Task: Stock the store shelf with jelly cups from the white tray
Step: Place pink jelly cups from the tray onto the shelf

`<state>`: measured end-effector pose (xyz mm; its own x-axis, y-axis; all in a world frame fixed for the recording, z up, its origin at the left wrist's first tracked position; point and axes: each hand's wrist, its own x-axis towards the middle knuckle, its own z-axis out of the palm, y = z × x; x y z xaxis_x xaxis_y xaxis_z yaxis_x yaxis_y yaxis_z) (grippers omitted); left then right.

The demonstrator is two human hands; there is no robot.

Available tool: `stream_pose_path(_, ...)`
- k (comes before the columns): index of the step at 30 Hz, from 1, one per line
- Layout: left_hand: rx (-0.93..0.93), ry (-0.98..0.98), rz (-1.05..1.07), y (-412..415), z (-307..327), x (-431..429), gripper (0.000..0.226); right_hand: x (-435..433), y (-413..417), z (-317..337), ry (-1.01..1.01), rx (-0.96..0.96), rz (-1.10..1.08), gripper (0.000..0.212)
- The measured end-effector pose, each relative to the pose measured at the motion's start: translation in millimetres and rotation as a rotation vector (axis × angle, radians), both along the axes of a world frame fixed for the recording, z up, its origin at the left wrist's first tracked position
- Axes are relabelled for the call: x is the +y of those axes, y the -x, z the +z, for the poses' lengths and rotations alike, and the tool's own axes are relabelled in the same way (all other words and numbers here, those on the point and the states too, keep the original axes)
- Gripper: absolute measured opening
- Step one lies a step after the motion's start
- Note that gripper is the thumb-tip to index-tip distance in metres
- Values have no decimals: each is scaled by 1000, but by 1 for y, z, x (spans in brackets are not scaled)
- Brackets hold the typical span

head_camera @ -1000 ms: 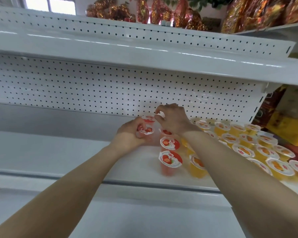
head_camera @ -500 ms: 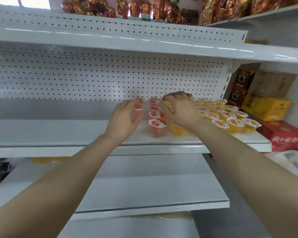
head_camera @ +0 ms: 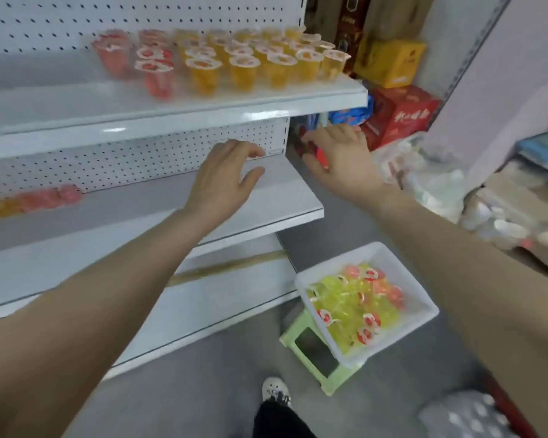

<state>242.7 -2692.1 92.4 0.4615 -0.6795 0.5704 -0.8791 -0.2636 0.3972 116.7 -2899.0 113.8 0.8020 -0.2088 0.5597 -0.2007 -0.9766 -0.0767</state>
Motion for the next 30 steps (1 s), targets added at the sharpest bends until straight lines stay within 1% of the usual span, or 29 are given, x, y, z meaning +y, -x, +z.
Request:
stream_pose_path(4,86,-101,-106,42,-53,-38,25,-31,63,-69,-95,136,-91,40)
stream_pose_path(7,148,-186,-156,67,-97,-65,26,-55,105,-122,-149,167,-182,34)
stream_pose_path(10,202,-262,-197,91,-140,-90,27,-79,141,-166,-211,247,-225,34)
stream_pose_path(15,307,-374,-205,125,-203,-134,29,-129,185,-230,-315,395,-263,33)
stream_pose_path(19,394,-457,-184,148,-258,-164,32,-164,209,-283,-401,558,-287,39)
stream_pose_path(22,489,-528,-159,165,-302,-182,32,-181,219,-325,-437,716,-274,44)
stream_pose_path(26,538,-597,-142,185,-356,-196,31,-195,225,-381,-414,927,-207,56)
stream_pose_path(28,555,-618,-148,193,-380,-201,31,-198,225,-408,-415,988,-177,61)
stream_pose_path(30,575,-650,-144,198,-401,-204,31,-200,224,-433,-410,1007,-152,65)
